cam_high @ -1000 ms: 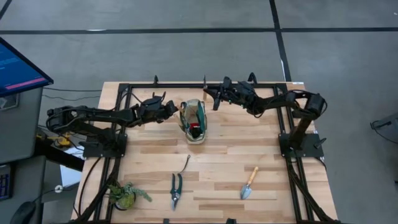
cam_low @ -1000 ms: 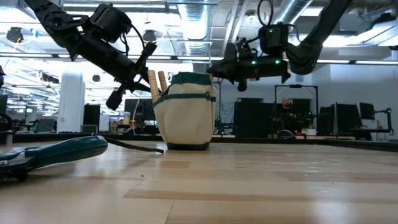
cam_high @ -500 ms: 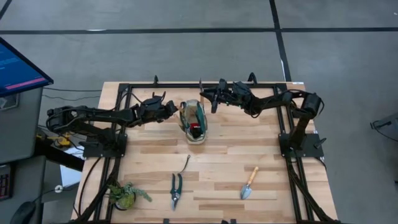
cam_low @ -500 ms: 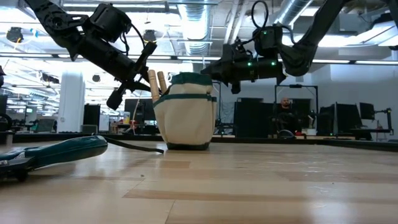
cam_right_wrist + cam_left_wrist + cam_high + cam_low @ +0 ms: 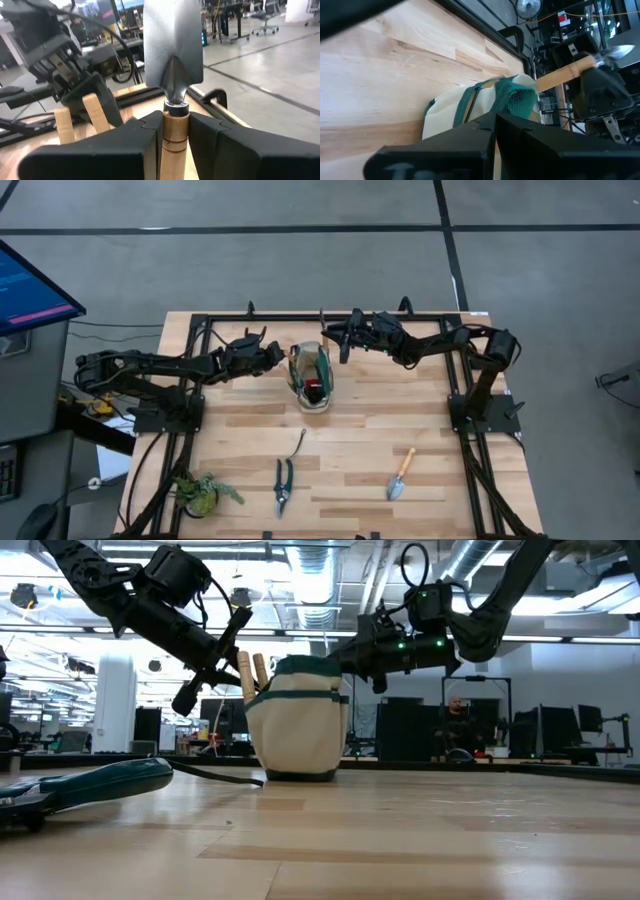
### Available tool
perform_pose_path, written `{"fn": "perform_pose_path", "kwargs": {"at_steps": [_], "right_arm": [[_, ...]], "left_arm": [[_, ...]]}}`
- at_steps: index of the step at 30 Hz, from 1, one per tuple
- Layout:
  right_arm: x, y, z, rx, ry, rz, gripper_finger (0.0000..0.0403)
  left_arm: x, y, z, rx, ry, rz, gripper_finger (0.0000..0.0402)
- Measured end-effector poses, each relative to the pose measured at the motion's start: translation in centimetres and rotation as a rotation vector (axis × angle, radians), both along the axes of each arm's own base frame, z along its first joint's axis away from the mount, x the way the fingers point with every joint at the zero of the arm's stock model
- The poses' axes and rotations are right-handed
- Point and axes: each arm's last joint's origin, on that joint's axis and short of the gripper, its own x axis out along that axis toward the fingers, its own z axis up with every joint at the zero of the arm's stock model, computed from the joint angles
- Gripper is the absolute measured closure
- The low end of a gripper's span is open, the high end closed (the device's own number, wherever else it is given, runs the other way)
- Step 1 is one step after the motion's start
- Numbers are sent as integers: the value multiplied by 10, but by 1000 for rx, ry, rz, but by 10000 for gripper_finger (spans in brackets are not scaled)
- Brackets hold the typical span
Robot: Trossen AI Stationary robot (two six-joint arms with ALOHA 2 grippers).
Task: Pick & Place Garden tools in Gardening bag
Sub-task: Put the top brown trowel into the white gardening bag
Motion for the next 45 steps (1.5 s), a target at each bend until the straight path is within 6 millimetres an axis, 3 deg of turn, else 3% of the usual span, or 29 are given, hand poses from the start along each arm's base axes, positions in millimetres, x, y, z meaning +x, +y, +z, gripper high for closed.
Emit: {"fn": "perform_pose_path", "kwargs": {"at_steps": [22, 32, 45], "right_arm": [[3, 9, -9, -40, 100, 69, 348], [4, 13, -9, -94, 101, 177, 226], [-1, 5, -5, -122, 87, 191, 182]], "left_arm": [[0, 0, 1, 9, -5, 13, 400], [0, 0, 1, 14, -2, 10, 400], [0, 0, 2, 30, -3, -1, 400]]}}
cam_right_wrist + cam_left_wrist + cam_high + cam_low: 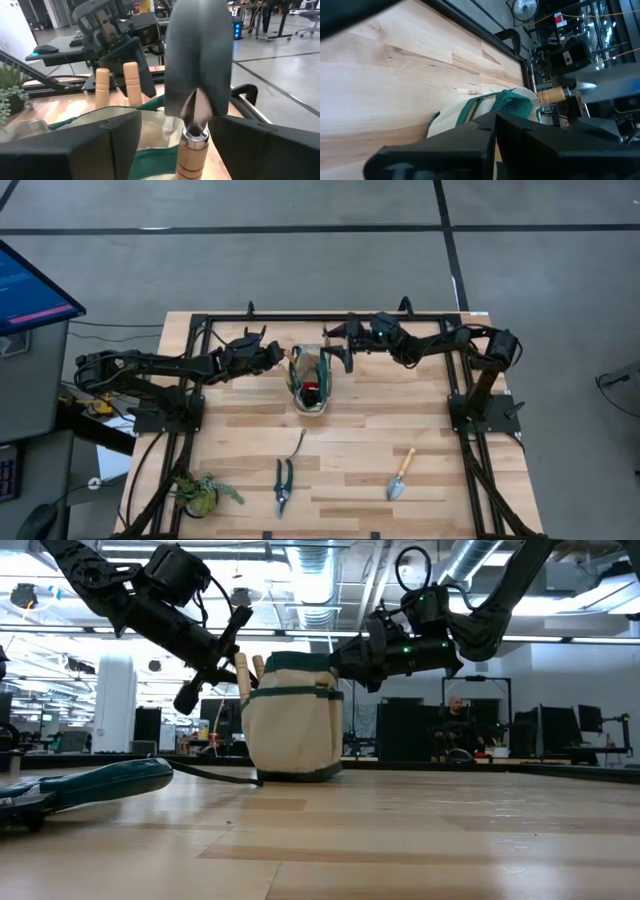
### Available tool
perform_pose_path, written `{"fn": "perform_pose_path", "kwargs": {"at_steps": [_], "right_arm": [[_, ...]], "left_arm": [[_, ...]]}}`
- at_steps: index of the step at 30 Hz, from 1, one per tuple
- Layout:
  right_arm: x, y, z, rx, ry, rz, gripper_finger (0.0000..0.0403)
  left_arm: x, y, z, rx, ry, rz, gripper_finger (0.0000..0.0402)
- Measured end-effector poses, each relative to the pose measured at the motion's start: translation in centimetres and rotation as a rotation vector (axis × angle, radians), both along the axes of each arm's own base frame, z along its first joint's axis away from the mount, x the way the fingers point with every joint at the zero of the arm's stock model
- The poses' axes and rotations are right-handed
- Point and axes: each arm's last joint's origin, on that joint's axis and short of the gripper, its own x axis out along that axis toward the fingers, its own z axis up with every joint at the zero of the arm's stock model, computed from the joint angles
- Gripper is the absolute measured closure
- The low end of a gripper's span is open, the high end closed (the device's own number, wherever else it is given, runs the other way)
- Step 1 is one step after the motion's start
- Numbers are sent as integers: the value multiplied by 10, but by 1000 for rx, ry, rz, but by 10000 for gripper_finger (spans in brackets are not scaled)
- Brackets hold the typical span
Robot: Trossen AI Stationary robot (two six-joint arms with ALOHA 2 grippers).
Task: Pick & Place Garden tools in Gardening bag
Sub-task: Put the top brown trowel into the white gardening bag
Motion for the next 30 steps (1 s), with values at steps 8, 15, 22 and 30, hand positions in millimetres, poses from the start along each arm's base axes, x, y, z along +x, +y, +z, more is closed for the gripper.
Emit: {"fn": "perform_pose_path", "kwargs": {"at_steps": [8, 15, 22, 30], "right_arm": [[-2, -2, -4, 16, 34, -2, 164], [-4, 0, -15, 34, 144, 31, 163], [-4, 1, -14, 19, 135, 81, 175], [-8, 0, -4, 33, 124, 70, 192]], "left_arm": [[0, 0, 0, 1, -5, -1, 400], [0, 0, 1, 6, -4, -4, 400], [1, 0, 1, 22, -1, -10, 400], [0, 0, 3, 27, -11, -11, 400]]}}
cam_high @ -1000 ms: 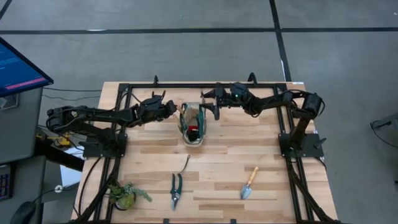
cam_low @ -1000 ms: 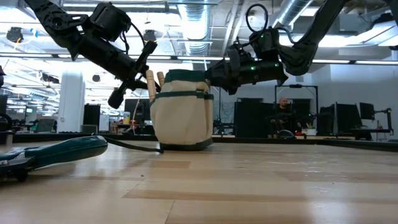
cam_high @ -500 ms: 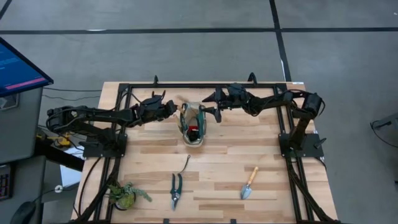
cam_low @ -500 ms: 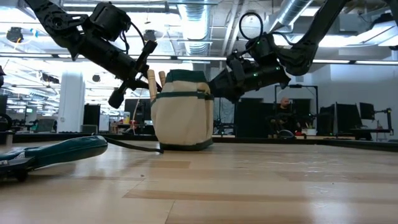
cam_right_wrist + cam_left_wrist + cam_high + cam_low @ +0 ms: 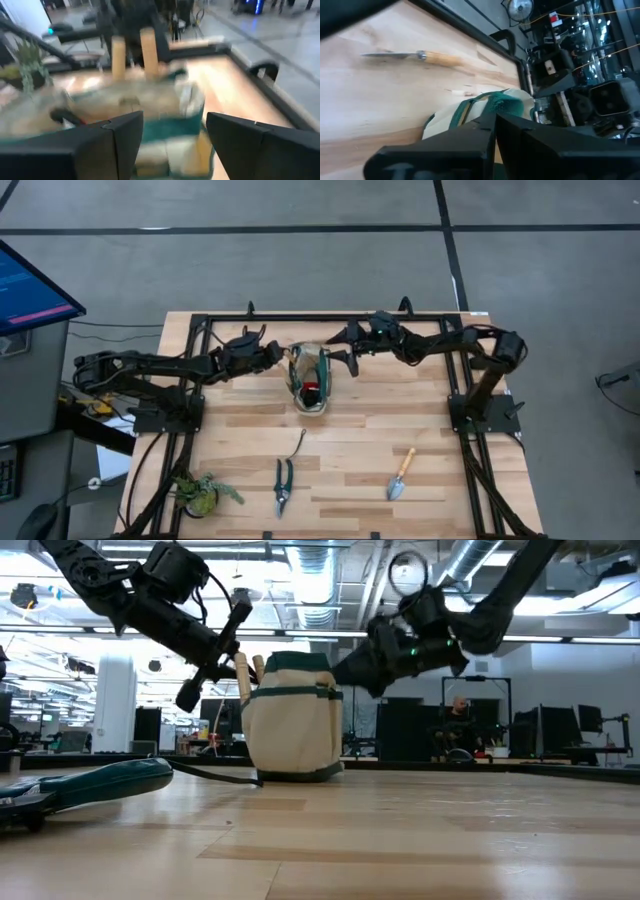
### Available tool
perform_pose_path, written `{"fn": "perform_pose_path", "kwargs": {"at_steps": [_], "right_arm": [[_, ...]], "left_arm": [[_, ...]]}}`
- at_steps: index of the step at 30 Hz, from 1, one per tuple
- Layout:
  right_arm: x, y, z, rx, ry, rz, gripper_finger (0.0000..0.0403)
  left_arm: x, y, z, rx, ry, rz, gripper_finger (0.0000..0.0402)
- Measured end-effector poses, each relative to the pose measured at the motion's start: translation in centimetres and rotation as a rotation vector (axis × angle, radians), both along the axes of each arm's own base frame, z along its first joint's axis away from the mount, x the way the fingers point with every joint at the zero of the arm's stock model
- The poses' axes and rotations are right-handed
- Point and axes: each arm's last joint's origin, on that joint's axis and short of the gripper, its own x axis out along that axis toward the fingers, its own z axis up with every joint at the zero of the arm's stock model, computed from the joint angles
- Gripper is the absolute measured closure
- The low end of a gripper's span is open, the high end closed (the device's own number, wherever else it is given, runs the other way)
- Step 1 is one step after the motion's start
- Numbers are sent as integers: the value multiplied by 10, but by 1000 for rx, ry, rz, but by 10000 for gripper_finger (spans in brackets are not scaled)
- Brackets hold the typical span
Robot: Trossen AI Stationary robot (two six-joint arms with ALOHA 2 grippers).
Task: Pick & Place Garden tools in Gardening bag
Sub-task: Put the top brown trowel into the white gardening bag
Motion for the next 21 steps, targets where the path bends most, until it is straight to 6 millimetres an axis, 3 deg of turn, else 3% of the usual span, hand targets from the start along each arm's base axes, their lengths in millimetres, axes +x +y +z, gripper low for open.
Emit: {"fn": "perform_pose_path", "kwargs": {"at_steps": [4, 8, 13, 17, 21], "right_arm": [[-12, 0, 31, -56, -43, -27, 192], [-20, -5, 78, -152, 19, -161, 196], [-2, -25, 126, -277, 190, -130, 206], [20, -52, 137, -295, 327, -97, 208], [41, -81, 126, -231, 478, -78, 199]], "left_arm": [[-4, 2, 7, 15, -27, 10, 400], [-10, 5, 17, 70, -43, 21, 400], [-17, 8, 27, 123, -62, 35, 400], [-21, 8, 32, 143, -74, 36, 400], [-22, 7, 35, 166, -71, 29, 400]]}}
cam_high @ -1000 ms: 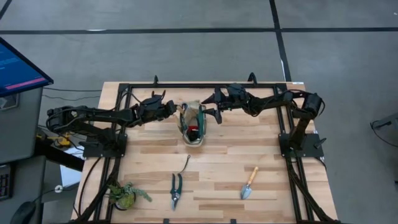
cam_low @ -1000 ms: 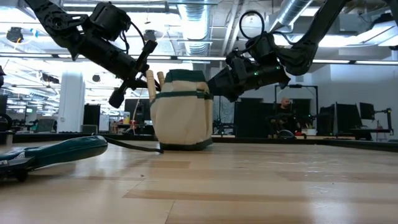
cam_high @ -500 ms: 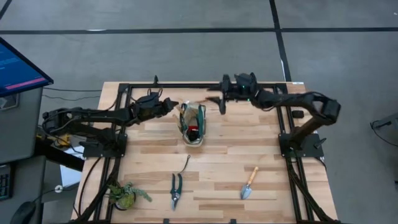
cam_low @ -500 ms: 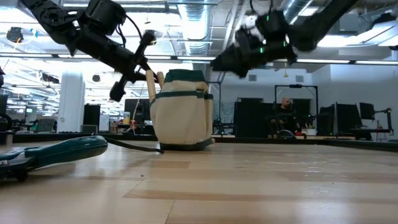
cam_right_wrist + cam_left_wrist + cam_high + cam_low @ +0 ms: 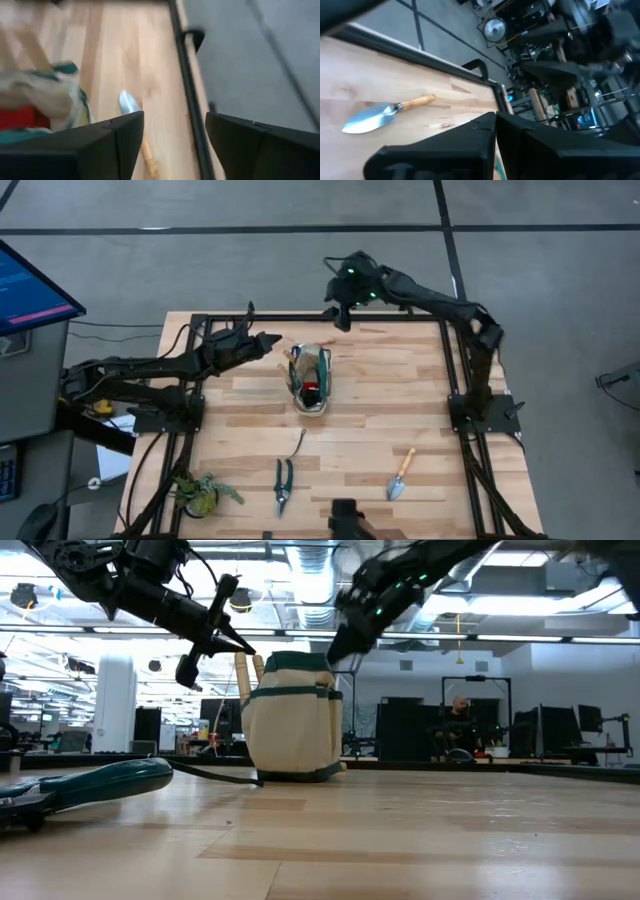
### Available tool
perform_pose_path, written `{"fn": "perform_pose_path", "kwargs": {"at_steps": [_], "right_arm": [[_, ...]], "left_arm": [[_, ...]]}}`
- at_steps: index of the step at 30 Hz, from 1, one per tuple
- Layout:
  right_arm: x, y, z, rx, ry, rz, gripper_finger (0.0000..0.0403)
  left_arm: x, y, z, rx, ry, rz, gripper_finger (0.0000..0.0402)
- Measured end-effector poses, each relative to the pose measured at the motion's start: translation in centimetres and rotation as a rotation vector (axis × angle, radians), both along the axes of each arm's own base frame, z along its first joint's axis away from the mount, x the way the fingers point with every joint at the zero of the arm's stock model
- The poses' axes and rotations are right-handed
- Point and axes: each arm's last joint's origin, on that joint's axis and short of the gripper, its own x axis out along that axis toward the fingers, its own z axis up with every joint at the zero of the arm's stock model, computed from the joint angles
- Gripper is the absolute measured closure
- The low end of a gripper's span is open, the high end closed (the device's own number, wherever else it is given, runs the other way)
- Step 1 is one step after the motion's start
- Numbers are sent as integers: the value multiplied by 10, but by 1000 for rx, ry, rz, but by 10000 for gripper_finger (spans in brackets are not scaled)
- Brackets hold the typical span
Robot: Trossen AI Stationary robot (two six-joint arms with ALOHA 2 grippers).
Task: Pick & Place Garden tools in Gardening bag
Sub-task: Put the top brown trowel into the white gardening bag
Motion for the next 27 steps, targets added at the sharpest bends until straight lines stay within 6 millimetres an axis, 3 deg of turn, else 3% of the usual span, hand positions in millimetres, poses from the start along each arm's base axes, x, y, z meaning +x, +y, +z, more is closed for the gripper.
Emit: {"fn": "perform_pose_path", "kwargs": {"at_steps": [7, 15, 27], "right_arm": [[30, -31, -48, 104, 210, 20, 166], [41, -34, -95, 159, 366, 82, 157], [40, -41, -132, 145, 494, 112, 158]], "left_arm": [[0, 0, 0, -1, 0, -6, 400], [0, 0, 0, 0, 0, -5, 400], [0, 0, 0, -1, -3, -5, 400]]}}
